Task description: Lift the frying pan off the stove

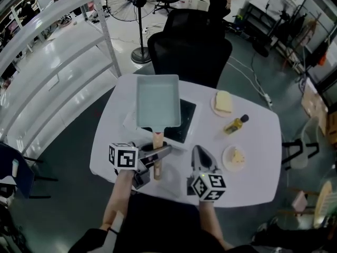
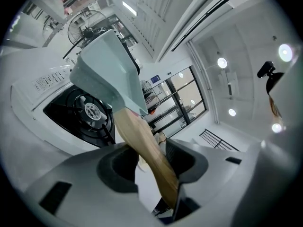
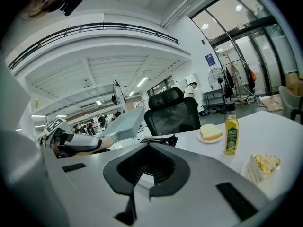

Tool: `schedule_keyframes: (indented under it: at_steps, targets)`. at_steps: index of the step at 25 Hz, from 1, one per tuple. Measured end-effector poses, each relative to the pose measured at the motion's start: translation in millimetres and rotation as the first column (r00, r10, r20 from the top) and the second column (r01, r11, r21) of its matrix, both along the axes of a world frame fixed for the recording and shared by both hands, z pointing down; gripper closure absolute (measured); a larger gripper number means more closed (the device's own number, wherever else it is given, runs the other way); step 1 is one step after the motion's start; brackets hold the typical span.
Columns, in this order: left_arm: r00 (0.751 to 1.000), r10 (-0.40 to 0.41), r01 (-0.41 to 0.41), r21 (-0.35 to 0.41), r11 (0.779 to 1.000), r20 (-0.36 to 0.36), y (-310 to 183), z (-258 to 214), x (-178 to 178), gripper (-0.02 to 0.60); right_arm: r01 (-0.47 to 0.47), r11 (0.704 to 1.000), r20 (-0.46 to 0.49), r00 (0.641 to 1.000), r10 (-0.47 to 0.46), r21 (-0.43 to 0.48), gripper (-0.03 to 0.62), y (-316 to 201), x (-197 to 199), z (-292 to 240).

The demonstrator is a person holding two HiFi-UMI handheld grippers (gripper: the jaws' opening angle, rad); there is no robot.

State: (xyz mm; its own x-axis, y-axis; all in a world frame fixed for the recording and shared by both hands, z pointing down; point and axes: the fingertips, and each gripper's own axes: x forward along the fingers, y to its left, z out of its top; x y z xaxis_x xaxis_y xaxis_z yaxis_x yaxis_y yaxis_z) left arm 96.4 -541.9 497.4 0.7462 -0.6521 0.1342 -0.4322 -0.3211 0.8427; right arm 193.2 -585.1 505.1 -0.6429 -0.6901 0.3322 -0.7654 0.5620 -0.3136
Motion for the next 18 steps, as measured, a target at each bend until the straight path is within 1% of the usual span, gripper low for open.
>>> schedule_keyframes:
  at_steps: [4, 8, 15, 18]
  targets:
    - [0.999, -0.004, 0.005, -0.014, 1.000, 0.037, 10, 2, -10, 0.410, 0.007, 1.000, -0.002, 1.000, -0.007, -0.001, 0.589, 5, -10, -4]
    - [0.999, -0.033, 0.033, -0.022, 0.999, 0.024, 17, 3, -20, 0.410, 0.025, 1.000, -0.011, 1.000, -0.025, -0.003, 0.589, 5, -16, -5]
    - [0.992, -0.129, 0.129, -0.022, 0.991, -0.004, 34, 2, -55, 0.407, 0.079, 0.997, -0.024, 0.997, -0.079, 0.002, 0.589, 11, -40, -4]
    - [0.983, -0.186, 0.186, -0.029, 0.982, 0.013, 44, 5, -77, 0.407, 0.120, 0.993, -0.026, 0.992, -0.120, 0.003, 0.589, 16, -57, -6]
